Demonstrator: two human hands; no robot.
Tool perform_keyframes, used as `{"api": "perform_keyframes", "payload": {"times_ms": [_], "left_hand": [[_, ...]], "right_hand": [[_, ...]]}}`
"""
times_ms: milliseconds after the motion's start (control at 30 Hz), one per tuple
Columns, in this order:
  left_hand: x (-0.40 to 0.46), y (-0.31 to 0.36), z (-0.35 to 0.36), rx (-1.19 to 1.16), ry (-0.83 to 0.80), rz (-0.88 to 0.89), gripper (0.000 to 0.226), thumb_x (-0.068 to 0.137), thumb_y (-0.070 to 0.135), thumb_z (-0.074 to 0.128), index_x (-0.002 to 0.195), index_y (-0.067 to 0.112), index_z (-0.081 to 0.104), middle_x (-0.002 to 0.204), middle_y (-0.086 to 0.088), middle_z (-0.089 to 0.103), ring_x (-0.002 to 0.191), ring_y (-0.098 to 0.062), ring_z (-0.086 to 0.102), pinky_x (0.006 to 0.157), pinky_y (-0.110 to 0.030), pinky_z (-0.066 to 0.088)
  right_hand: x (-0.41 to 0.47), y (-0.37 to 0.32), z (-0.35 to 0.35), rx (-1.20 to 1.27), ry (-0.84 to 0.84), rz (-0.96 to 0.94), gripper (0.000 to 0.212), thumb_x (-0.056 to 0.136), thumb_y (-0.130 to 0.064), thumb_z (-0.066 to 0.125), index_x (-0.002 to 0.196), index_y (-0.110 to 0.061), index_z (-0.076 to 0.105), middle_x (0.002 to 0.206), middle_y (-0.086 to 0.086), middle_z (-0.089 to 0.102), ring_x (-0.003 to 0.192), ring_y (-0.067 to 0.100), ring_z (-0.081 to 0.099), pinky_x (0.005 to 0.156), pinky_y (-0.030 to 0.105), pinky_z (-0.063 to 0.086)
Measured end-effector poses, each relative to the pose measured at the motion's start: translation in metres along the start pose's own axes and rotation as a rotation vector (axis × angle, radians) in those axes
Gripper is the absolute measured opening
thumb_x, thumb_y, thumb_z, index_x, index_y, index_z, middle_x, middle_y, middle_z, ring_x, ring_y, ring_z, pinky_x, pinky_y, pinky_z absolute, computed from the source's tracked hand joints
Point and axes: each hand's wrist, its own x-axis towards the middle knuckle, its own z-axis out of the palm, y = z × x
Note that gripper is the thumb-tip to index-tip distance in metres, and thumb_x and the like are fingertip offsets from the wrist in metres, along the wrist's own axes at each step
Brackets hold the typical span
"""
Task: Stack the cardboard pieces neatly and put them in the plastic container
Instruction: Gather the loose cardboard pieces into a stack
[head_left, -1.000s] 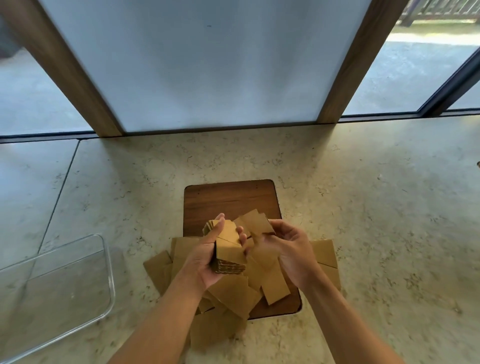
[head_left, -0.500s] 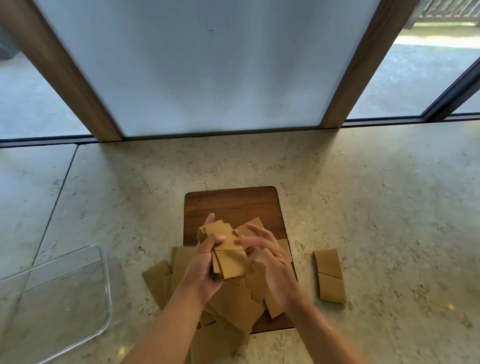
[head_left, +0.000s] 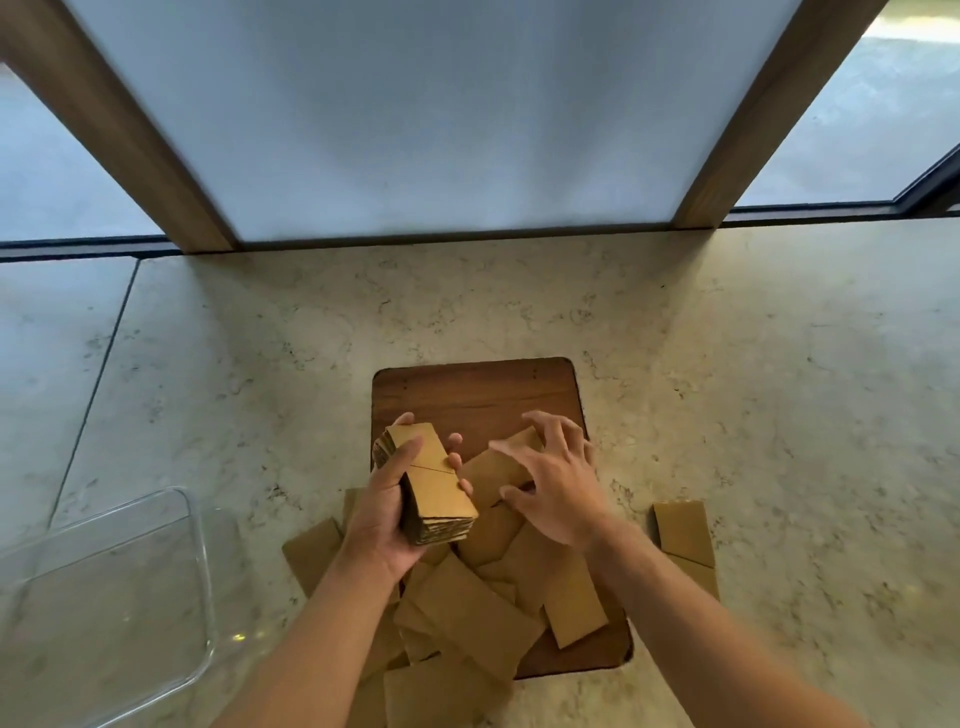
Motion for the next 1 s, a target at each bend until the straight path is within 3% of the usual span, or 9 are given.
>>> {"api": "perform_keyframes", "payload": {"times_ms": [100,267,333,367,500,633,733,833,1000], "left_hand": [[-0.006,0.006,-0.006,-0.014,0.024,-0.007,0.048,0.076,0.016,0.083,0.118,0.031,0.066,0.104,-0.016,0.07,0.085,-0.028,0.069,0.068,-0.045,0.059],[-0.007,0.006,-0.008,-0.042,0.075,0.017,0.039,0.087,0.015,0.071,0.123,0.03,0.063,0.099,-0.016,0.069,0.084,-0.03,0.07,0.072,-0.046,0.06],[-0.008,0.007,-0.007,-0.013,0.082,0.019,0.042,0.084,0.015,0.075,0.122,0.029,0.064,0.098,-0.016,0.071,0.084,-0.031,0.071,0.073,-0.046,0.06],[-0.009,0.007,-0.006,0.03,0.093,0.03,0.045,0.08,0.015,0.08,0.121,0.029,0.065,0.097,-0.016,0.071,0.083,-0.031,0.071,0.072,-0.046,0.06],[-0.002,-0.003,0.004,0.35,0.235,0.205,0.054,0.072,0.019,0.088,0.12,0.025,0.066,0.092,-0.015,0.071,0.075,-0.029,0.072,0.064,-0.045,0.06],[0.007,-0.016,0.013,0.363,0.154,0.152,0.054,0.079,0.017,0.086,0.127,0.026,0.063,0.099,-0.015,0.078,0.087,-0.032,0.077,0.074,-0.048,0.063],[0.006,-0.018,0.007,0.252,0.099,0.073,0.061,0.074,-0.004,0.071,0.128,0.023,0.065,0.102,-0.021,0.075,0.09,-0.037,0.075,0.079,-0.053,0.061],[-0.003,-0.016,-0.001,0.163,0.059,0.053,0.058,0.078,-0.007,0.067,0.127,0.024,0.064,0.104,-0.022,0.07,0.085,-0.034,0.071,0.076,-0.052,0.061],[-0.018,-0.014,-0.002,0.075,0.092,-0.016,0.027,0.091,0.02,0.071,0.116,0.027,0.062,0.101,-0.012,0.068,0.082,-0.024,0.067,0.068,-0.043,0.061]], "right_hand": [[0.007,0.008,-0.009,0.016,0.01,-0.017,0.029,0.08,-0.051,0.078,0.103,-0.043,0.062,0.15,-0.01,0.037,0.146,0.025,0.019,0.117,0.048,0.022],[0.019,0.003,-0.026,-0.043,-0.099,0.032,0.071,0.076,-0.047,0.083,0.138,-0.039,0.05,0.13,-0.009,0.051,0.124,0.019,0.042,0.109,0.044,0.036],[0.021,0.001,-0.033,-0.011,-0.098,0.042,0.039,0.088,-0.046,0.074,0.124,-0.033,0.064,0.114,-0.008,0.055,0.106,0.014,0.05,0.099,0.04,0.046],[0.019,0.001,-0.038,0.102,-0.049,0.1,0.021,0.095,-0.042,0.066,0.109,-0.028,0.07,0.105,-0.007,0.061,0.095,0.012,0.057,0.089,0.035,0.052],[0.005,-0.023,-0.041,0.704,0.248,0.477,0.026,0.103,-0.038,0.058,0.084,-0.026,0.069,0.083,-0.005,0.07,0.078,0.013,0.065,0.062,0.022,0.049],[-0.021,-0.069,-0.01,0.885,0.126,0.454,0.02,0.101,-0.039,0.063,0.086,-0.03,0.073,0.081,-0.012,0.073,0.074,0.004,0.068,0.059,0.018,0.052],[-0.037,-0.051,-0.011,0.707,0.177,0.384,0.02,0.099,-0.041,0.065,0.084,-0.033,0.077,0.08,-0.015,0.074,0.076,0.004,0.068,0.066,0.02,0.055],[-0.053,-0.007,-0.02,0.496,0.27,0.48,0.019,0.097,-0.04,0.067,0.108,-0.026,0.074,0.107,-0.001,0.068,0.097,0.01,0.062,0.091,0.034,0.057],[-0.08,0.014,0.0,0.015,-0.077,0.284,0.095,0.071,-0.07,0.078,0.149,-0.036,0.038,0.136,-0.003,0.039,0.13,0.021,0.035,0.115,0.038,0.032]]}}
